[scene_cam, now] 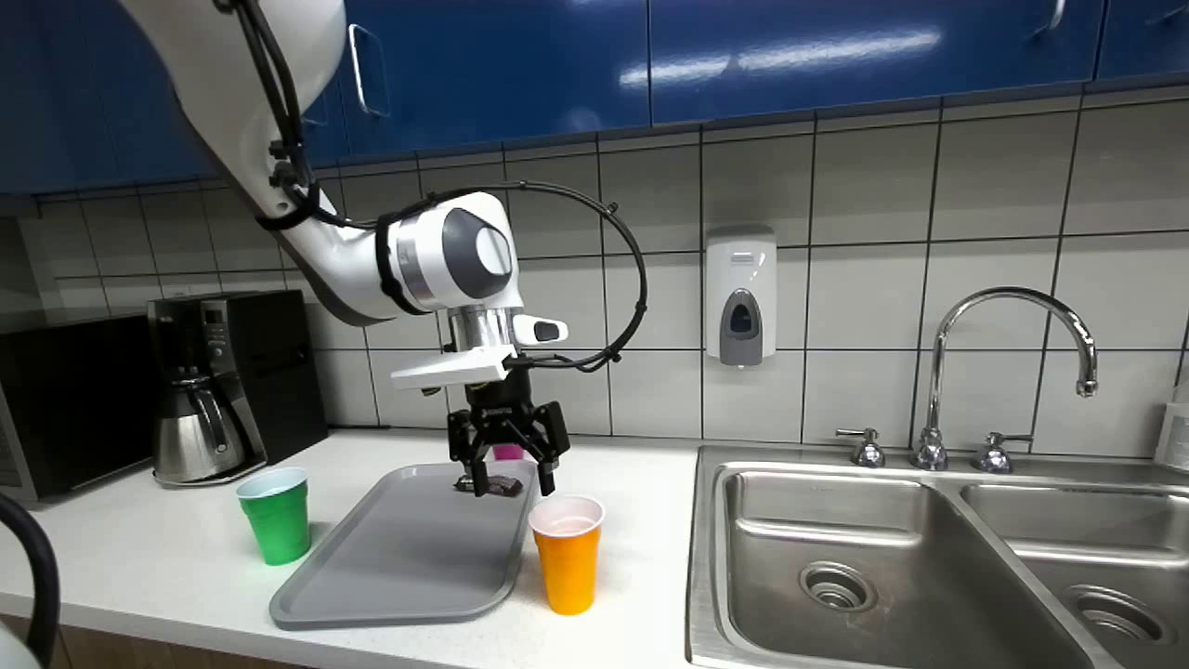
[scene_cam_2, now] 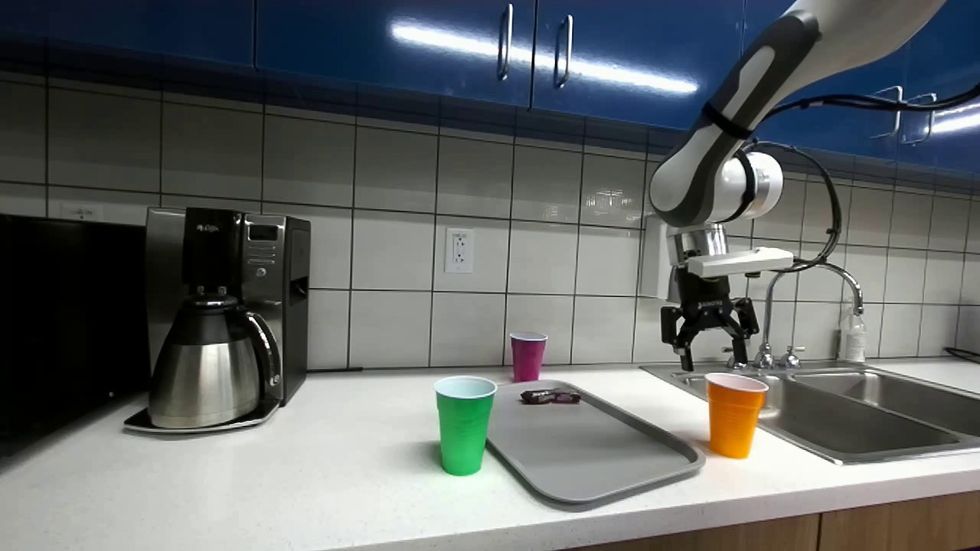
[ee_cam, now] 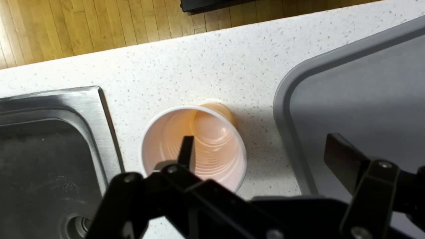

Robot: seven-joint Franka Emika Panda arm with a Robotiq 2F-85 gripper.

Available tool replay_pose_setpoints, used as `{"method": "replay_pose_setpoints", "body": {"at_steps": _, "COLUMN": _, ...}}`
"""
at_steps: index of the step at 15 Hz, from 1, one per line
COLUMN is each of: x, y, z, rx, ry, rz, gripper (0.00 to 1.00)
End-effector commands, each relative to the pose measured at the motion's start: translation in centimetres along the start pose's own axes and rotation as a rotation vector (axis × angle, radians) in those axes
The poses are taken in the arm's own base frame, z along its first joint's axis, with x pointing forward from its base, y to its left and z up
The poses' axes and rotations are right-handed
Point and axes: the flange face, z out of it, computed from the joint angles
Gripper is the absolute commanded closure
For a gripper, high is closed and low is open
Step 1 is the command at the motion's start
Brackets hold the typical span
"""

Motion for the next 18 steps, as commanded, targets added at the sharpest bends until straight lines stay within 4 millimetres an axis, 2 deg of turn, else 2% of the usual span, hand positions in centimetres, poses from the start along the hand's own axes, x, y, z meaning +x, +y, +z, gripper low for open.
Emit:
{"method": "replay_pose_setpoints", "body": {"at_steps": 1, "x": 1.5, "y": 0.5, "z": 0.9, "rx": -0.02, "ry": -0.006, "rz": 0.031, "gripper": 0.0}}
{"method": "replay_pose_setpoints", "body": {"at_steps": 10, "x": 2.9, "y": 1.0, "z": 3.4, "rx": -0.025, "ry": -0.044, "rz": 0.031, "gripper": 0.0}}
{"method": "replay_pose_setpoints", "body": {"at_steps": 18, "x": 3.5, "y": 0.8, "z": 4.6, "rx": -0.02, "ry": -0.053, "rz": 0.001, "gripper": 0.0}}
